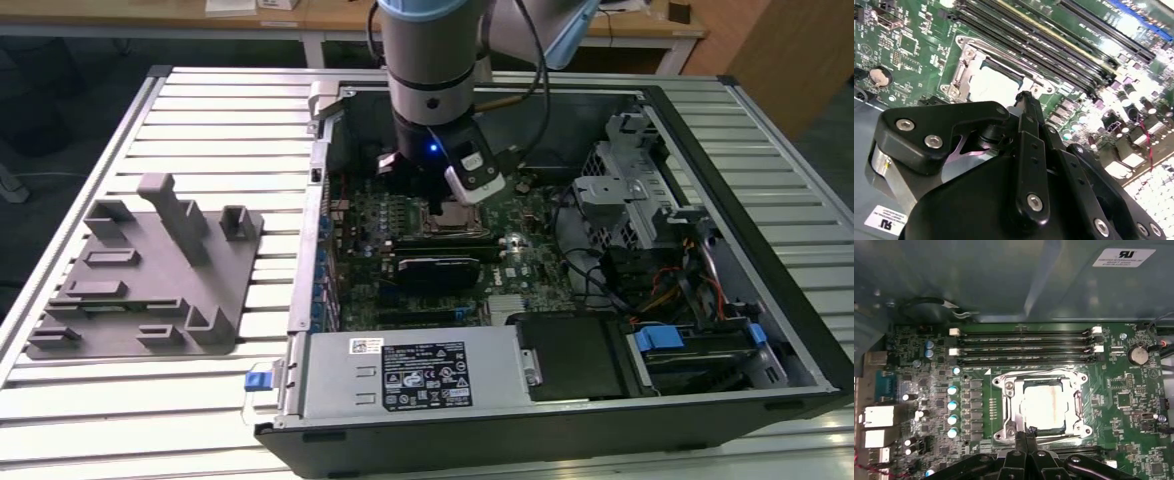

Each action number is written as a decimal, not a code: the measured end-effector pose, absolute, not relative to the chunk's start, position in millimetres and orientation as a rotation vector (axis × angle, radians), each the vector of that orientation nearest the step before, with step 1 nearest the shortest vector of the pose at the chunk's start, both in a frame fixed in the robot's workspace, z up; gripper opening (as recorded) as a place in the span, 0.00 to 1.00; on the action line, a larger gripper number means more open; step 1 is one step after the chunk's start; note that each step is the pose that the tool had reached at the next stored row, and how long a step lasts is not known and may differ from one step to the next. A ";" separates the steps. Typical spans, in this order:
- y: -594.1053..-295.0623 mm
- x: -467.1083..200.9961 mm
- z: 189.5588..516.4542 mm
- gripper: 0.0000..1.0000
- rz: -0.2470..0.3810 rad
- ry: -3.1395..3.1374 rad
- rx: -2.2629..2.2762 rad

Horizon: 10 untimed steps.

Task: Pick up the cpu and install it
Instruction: 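Install the second cpu locking lever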

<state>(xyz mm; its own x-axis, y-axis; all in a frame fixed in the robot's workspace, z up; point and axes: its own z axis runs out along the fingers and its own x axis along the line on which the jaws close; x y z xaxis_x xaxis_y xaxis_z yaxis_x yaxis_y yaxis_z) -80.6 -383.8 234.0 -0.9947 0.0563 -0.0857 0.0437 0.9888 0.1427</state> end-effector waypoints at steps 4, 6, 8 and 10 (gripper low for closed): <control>-379.1 -74.5 233.5 0.11 0.195 3.045 0.076; -376.9 -71.1 233.2 0.11 0.185 3.045 0.075; -374.6 -67.8 233.0 0.11 0.175 3.046 0.075; -371.6 -64.5 232.8 0.11 0.169 3.046 0.075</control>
